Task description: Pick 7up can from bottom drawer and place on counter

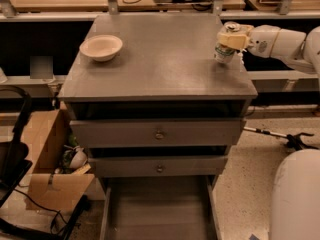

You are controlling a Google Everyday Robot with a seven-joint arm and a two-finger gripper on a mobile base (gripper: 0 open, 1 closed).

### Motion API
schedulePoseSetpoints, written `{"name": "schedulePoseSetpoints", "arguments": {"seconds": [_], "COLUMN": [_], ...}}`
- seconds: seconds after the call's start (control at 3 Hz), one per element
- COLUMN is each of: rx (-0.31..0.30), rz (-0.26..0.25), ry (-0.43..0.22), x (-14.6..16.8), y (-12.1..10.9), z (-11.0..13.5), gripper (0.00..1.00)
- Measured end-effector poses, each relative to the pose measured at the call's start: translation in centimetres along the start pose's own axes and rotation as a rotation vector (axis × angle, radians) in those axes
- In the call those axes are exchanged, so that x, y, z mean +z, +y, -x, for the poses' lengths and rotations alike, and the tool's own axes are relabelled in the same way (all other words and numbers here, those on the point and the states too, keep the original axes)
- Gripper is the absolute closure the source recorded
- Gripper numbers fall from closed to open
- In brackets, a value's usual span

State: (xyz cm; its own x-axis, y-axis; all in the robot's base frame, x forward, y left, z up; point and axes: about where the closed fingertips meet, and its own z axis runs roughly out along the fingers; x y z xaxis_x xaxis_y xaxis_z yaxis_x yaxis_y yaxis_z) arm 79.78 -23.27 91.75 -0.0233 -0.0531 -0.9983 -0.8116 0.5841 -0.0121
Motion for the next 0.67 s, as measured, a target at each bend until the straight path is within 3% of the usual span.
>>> {"name": "schedulePoseSetpoints", "arguments": {"seconds": [0.33, 0.67], "rx": [0.039, 0.039], "rz": [0.041, 0.041], "ry": [0.084, 0.084], "x": [2.51, 2.46], "y": [0.57, 0.56], "z": [-3.34, -2.54], "gripper": [1.00, 0.84]}}
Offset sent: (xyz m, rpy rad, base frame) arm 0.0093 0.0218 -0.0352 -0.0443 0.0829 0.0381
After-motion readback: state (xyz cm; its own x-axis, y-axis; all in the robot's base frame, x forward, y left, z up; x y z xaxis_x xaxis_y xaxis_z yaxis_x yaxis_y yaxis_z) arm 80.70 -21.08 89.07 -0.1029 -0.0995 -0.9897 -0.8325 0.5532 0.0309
